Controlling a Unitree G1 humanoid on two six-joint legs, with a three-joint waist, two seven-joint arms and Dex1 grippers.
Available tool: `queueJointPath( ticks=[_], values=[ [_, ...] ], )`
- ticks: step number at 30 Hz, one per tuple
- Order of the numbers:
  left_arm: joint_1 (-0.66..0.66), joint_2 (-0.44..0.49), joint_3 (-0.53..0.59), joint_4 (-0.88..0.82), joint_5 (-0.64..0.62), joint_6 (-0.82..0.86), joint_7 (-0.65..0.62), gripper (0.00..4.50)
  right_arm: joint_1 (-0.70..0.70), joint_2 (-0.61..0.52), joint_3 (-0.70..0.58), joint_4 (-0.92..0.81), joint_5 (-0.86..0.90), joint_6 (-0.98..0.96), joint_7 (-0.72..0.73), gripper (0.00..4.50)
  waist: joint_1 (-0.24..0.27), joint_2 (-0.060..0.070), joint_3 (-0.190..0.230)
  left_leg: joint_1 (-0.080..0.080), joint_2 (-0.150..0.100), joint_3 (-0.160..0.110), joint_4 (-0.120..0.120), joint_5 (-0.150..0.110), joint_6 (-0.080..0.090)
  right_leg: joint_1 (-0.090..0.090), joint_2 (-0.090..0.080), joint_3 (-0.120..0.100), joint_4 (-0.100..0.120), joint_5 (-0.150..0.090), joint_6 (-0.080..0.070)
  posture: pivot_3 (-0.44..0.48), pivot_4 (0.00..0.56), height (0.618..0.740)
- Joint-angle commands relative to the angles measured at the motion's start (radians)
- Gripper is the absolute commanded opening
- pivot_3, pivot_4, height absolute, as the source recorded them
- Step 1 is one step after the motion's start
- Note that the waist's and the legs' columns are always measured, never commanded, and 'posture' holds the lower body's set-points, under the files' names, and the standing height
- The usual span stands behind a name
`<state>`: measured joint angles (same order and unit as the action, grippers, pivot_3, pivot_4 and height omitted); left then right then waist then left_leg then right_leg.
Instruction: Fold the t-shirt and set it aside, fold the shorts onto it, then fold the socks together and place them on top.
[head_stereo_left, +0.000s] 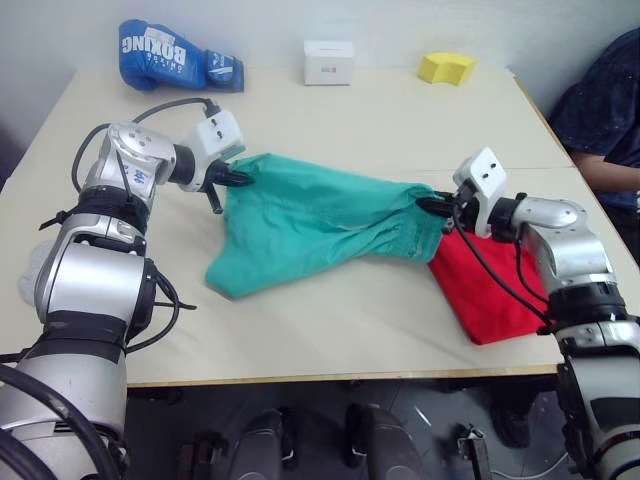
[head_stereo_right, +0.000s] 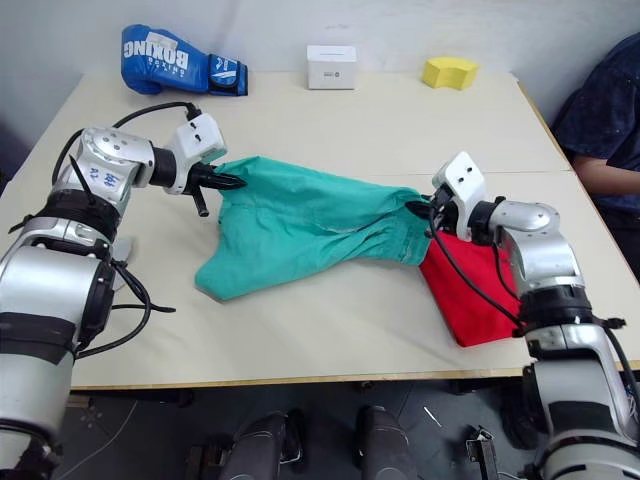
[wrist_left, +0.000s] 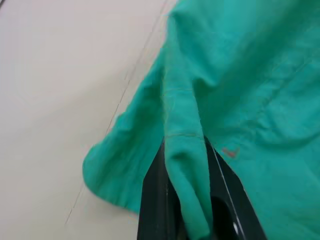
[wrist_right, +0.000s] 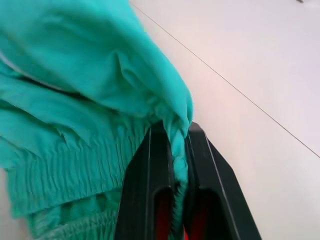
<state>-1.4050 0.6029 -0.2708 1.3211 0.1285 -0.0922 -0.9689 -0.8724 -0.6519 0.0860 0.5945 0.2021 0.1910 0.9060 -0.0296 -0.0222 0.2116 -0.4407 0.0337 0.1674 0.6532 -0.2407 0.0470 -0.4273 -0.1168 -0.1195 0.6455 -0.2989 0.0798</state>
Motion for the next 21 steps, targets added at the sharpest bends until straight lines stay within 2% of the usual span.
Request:
queueJointPath(
  ticks=[1, 7, 15, 18, 21],
  values=[
    [-0.002, 0.014, 0.022, 0.016, 0.044, 0.011, 0.075, 0.04, -0.058, 0.022, -0.010, 0.136, -0.041, -0.049, -0.003, 0.00, 0.000, 0.000, 0.000, 0.000, 0.000, 0.001, 0.001, 0.000, 0.000, -0.001, 0.000, 0.001, 0.001, 0.000, 0.000, 0.000, 0.150, 0.740],
    [0.029, 0.014, 0.076, 0.025, 0.054, 0.015, 0.138, 0.04, -0.123, 0.077, -0.028, 0.284, -0.061, -0.092, 0.015, 0.00, -0.002, 0.000, 0.000, 0.000, 0.000, 0.003, 0.002, 0.000, 0.000, -0.001, 0.000, 0.003, 0.003, 0.000, 0.000, 0.000, 0.150, 0.740],
    [0.033, -0.026, 0.183, 0.019, 0.010, -0.030, 0.178, 0.04, -0.157, 0.128, -0.081, 0.335, -0.042, -0.097, -0.014, 0.00, -0.002, 0.000, 0.000, 0.000, 0.000, 0.003, 0.004, 0.000, 0.000, -0.001, 0.000, 0.003, 0.005, 0.000, 0.001, 0.000, 0.150, 0.740],
    [0.027, -0.031, 0.213, 0.020, 0.017, -0.025, 0.241, 0.67, -0.163, 0.135, -0.132, 0.327, -0.016, -0.082, -0.050, 0.87, -0.002, 0.000, 0.000, 0.000, 0.000, 0.003, 0.005, 0.000, 0.000, -0.001, 0.000, 0.003, 0.007, 0.000, 0.000, 0.000, 0.150, 0.740],
    [0.033, -0.026, 0.234, 0.020, 0.023, -0.016, 0.312, 1.55, -0.145, 0.132, -0.165, 0.288, -0.004, -0.089, -0.073, 1.87, -0.002, 0.000, 0.000, 0.000, 0.001, 0.003, 0.005, 0.000, 0.000, -0.002, 0.000, 0.004, 0.008, 0.000, 0.000, 0.000, 0.150, 0.740]
  ],
)
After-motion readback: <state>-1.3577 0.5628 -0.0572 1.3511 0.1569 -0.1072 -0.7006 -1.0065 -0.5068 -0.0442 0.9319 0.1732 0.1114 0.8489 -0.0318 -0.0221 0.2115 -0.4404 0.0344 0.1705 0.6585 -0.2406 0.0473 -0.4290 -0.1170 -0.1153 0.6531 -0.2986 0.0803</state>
